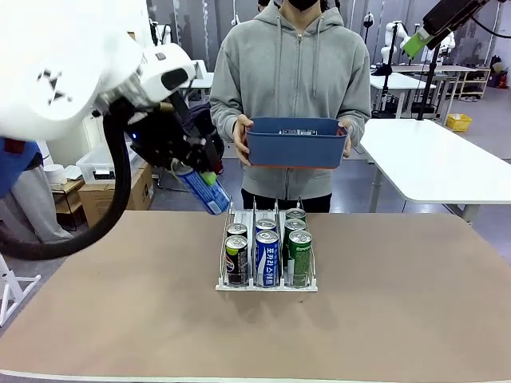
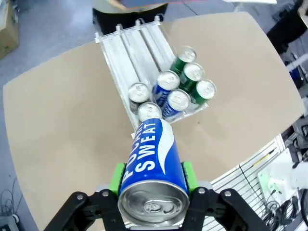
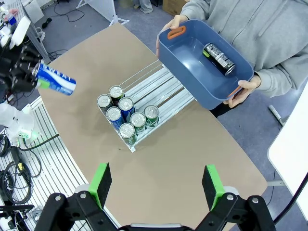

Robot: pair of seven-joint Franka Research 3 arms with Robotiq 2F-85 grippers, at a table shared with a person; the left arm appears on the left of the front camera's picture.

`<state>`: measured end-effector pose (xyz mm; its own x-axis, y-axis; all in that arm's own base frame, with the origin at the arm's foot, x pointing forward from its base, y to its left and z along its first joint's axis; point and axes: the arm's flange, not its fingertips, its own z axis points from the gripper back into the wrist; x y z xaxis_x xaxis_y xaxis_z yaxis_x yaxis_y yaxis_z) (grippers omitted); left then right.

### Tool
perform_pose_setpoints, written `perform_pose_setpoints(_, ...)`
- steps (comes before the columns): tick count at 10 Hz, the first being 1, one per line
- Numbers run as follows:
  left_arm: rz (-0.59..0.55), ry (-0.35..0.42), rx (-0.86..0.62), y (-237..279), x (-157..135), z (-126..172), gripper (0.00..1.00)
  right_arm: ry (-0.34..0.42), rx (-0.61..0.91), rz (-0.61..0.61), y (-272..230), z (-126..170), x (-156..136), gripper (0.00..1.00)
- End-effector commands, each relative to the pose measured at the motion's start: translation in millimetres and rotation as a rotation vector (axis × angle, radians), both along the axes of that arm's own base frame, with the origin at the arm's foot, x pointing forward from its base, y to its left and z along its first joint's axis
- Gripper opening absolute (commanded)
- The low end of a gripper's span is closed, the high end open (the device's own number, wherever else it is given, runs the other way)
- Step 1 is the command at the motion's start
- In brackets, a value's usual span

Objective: Fill the beverage cans into the dispenser.
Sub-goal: Place the picked Ionic drink in the line of the Automatic Can Dispenser with the same cans.

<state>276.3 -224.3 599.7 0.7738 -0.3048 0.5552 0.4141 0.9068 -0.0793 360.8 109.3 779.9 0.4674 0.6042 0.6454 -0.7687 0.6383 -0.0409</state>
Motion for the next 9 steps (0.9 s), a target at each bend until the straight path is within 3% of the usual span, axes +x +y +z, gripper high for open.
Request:
perform_pose_setpoints(1, -0.145, -0.114, 0.027, -2, -11, -23, 0.58, 0.001, 0.002, 0.001, -1, -1, -1, 1.0)
perform_pose_setpoints(4, -0.247, -0.114, 0.051, -23, -10, -58, 0.58, 0.001, 0.002, 0.001, -1, -1, -1, 1.0)
perform_pose_setpoints(9, -0.228, -0.061, 0.068, -37, -5, -79, 0.58, 0.001, 0.002, 0.001, -1, -1, -1, 1.0)
